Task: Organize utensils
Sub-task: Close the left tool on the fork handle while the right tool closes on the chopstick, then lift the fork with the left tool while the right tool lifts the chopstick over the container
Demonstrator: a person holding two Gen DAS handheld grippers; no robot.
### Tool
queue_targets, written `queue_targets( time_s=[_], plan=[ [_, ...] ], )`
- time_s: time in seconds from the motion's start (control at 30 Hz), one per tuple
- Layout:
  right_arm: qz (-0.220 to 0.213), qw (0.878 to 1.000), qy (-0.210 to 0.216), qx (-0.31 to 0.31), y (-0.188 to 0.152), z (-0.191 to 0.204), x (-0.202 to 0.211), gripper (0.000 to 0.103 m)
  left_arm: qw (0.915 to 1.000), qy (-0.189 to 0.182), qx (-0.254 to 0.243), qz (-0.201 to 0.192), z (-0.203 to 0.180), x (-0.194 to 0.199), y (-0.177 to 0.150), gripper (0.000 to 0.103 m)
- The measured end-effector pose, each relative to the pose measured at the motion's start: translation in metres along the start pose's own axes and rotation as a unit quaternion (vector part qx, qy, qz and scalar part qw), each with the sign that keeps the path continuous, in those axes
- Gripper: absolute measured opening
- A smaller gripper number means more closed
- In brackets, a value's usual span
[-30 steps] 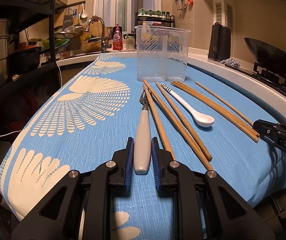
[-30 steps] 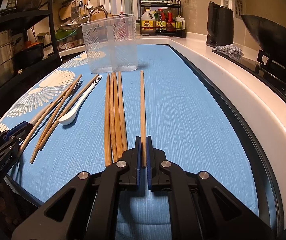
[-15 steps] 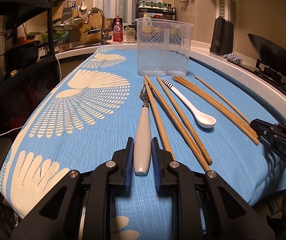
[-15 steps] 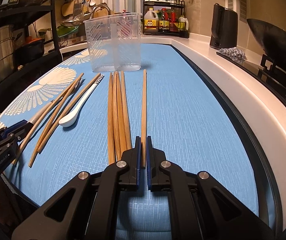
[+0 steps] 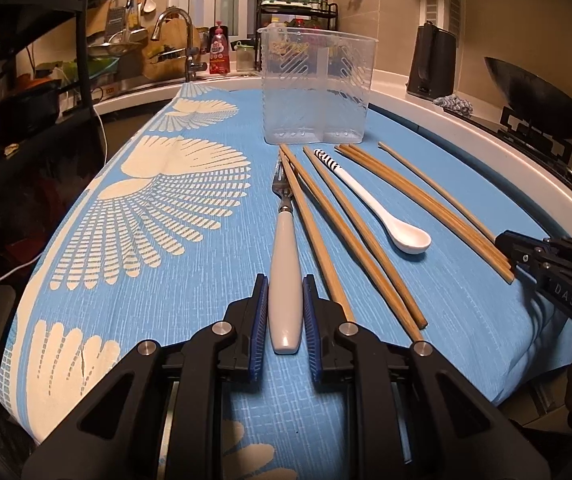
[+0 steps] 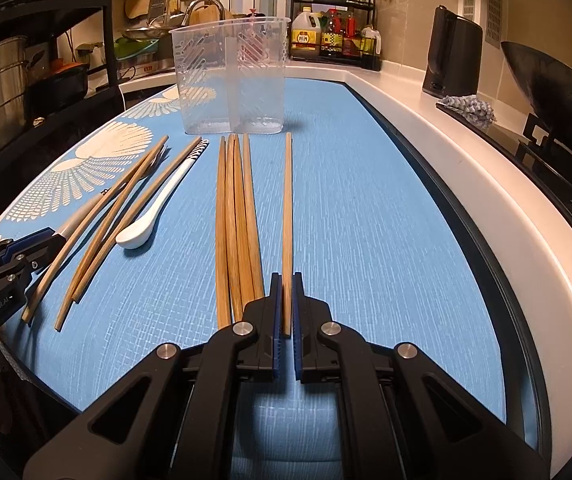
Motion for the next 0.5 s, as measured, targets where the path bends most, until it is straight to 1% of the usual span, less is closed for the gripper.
queue_targets(
  time_s=[0.13,0.3,0.4,0.5],
  plan=[
    [-0.009,1.000,0.014,-0.014,0.000,-0.001,0.007,0.004,0.9999,-0.001,0.010,-0.001,0.003,0.004,0.002,0.018],
    [-0.036,0.999,0.024,-0.004,0.013,0.001,0.026,0.004,0.9991,0.022,0.018,-0.033,0.003,0.023,0.006,0.018],
    [-0.048,0.998,0.026,-0.012,0.028,-0.004,0.042,0.004,0.9986,0.025,0.021,-0.042,0.004,0.030,0.013,0.018],
    [-0.061,0.998,0.028,-0.013,0.041,-0.008,0.056,0.004,0.9975,0.025,0.023,-0.062,0.006,0.039,0.024,0.018]
  ],
)
Point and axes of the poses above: each gripper's, at about its wrist camera, not at the fingertips, and x roughly against the way its jaws point, z to its left, y to its top, the point moved 3 cm from there along -x, roughly the way its jaws point, and after that the axes turned 2 degrees about z, right-handed, at the moved point
